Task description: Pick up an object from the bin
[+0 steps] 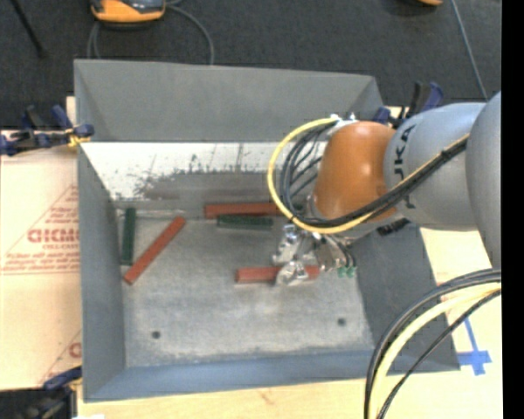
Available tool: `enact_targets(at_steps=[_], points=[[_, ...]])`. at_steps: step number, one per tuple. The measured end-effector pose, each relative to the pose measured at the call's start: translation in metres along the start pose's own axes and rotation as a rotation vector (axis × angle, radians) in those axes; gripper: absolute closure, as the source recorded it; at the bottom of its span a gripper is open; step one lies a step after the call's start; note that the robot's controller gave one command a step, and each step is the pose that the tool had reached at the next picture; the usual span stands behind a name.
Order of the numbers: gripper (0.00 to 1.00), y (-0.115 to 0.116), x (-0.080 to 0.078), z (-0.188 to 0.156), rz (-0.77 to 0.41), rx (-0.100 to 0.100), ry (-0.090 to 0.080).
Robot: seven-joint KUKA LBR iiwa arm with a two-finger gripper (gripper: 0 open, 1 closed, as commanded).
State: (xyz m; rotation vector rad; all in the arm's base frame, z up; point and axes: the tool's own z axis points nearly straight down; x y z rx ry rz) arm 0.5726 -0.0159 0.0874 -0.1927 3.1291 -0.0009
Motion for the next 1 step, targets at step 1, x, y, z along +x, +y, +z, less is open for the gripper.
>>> enact_targets(at_steps=[1], points=[[1.00, 0.0000, 0.0011, -0.0094, 0.000, -0.001, 0.006]])
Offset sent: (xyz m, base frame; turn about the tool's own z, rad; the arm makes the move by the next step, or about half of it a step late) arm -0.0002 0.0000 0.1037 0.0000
